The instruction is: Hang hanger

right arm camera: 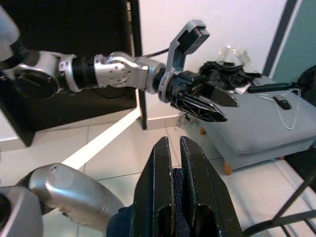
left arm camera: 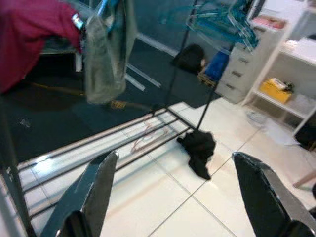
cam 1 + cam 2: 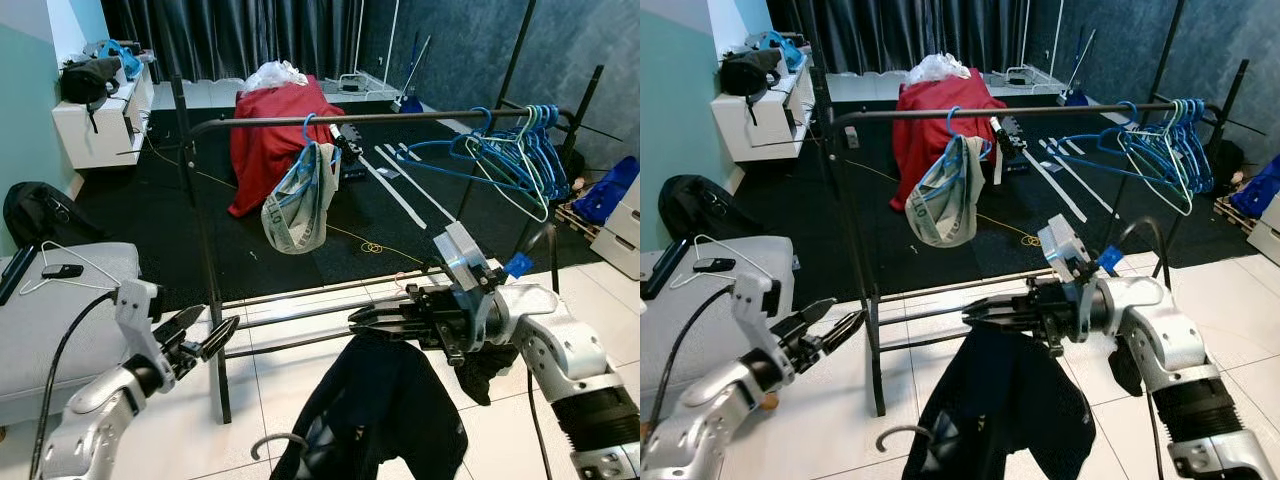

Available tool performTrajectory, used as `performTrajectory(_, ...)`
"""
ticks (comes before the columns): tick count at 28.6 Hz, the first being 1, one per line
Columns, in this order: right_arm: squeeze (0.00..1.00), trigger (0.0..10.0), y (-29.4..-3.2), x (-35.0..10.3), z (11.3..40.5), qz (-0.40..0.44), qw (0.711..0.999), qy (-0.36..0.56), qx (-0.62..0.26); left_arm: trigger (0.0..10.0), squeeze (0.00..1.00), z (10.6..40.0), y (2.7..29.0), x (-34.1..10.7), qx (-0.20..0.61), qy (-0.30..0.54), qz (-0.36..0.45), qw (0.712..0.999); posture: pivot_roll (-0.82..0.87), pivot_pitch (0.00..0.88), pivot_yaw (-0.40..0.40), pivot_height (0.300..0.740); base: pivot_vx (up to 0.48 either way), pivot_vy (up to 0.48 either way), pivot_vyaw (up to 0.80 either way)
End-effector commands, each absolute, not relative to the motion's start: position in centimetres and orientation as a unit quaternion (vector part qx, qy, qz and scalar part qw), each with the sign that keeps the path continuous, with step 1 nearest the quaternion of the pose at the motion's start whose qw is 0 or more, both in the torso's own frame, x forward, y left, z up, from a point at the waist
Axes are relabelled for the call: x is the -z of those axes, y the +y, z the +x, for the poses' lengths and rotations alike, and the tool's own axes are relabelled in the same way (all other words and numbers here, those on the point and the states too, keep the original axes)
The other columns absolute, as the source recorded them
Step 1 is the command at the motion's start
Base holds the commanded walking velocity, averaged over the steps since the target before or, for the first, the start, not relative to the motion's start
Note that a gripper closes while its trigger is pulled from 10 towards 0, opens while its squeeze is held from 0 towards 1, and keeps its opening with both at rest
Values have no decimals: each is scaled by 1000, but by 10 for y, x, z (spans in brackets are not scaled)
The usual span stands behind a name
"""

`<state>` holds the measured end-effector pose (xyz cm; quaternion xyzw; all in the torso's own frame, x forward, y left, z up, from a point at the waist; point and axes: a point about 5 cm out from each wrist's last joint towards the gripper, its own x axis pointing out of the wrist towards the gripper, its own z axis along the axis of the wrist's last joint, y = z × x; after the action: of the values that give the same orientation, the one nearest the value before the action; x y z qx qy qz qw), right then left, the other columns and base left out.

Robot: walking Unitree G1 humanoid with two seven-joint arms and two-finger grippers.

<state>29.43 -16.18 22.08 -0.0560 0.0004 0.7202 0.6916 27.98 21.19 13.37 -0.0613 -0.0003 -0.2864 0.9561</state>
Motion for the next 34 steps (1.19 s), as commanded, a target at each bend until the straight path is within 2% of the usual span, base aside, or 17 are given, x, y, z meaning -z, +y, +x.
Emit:
performTrajectory(1,0,10000,-159,-237,295,-65,671,-17,-738,10000,1000,270,205,-143,373,21,-59,926,-95,58,-55,740,0,0,0)
performTrajectory(2,0,10000,-159,-237,295,-65,671,-17,-738,10000,1000,270,205,-143,373,21,-59,926,-95,58,-55,740,0,0,0)
performTrajectory(3,0,10000,-158,-240,296,-64,664,-17,-744,10000,1000,266,201,-144,408,39,-55,911,-96,59,-56,740,0,0,0)
performTrajectory(5,0,10000,-158,-240,296,-64,664,-17,-744,10000,1000,266,201,-144,408,39,-55,911,-96,59,-56,740,0,0,0)
performTrajectory(7,0,10000,-157,-248,292,-59,652,-13,-756,10000,1000,259,192,-139,446,54,-48,892,-111,69,-61,740,0,0,0)
performTrajectory(10,0,10000,-158,-250,291,-59,650,-11,-757,10000,1000,259,191,-139,449,50,-48,891,-111,69,-61,740,0,0,0)
performTrajectory(11,0,10000,-160,-252,290,-61,651,-11,-757,10000,0,259,191,-136,441,44,-33,896,-111,69,-59,740,0,0,0)
performTrajectory(13,0,10000,-165,-258,288,-64,654,-13,-754,10000,0,265,198,-130,399,28,-6,916,-110,66,-55,740,0,0,0)
performTrajectory(14,0,10000,-165,-258,288,-64,654,-13,-754,10000,0,265,198,-130,399,28,-6,916,-110,66,-55,740,0,0,0)
performTrajectory(15,0,10000,-169,-261,287,-65,656,-15,-752,10000,0,271,209,-130,360,9,-1,933,-112,60,-45,740,0,0,0)
performTrajectory(22,0,10000,-175,-265,284,-63,656,-16,-752,10000,0,279,227,-133,297,-15,39,954,-120,67,-32,740,0,0,0)
performTrajectory(25,0,10000,-179,-262,283,-62,661,-13,-748,10000,0,270,226,-132,344,5,96,934,-120,69,-28,740,0,0,0)
performTrajectory(27,0,10000,-180,-261,283,-61,662,-12,-747,10000,0,266,224,-129,368,19,106,924,-120,69,-28,740,0,0,0)
performTrajectory(29,0,10000,-179,-260,282,-59,662,-13,-747,10000,0,255,219,-122,420,52,131,897,-116,73,-24,740,0,0,0)
performTrajectory(34,0,10000,-177,-261,282,-58,661,-16,-748,10000,0,246,216,-114,461,83,161,869,-116,73,-24,740,0,0,0)
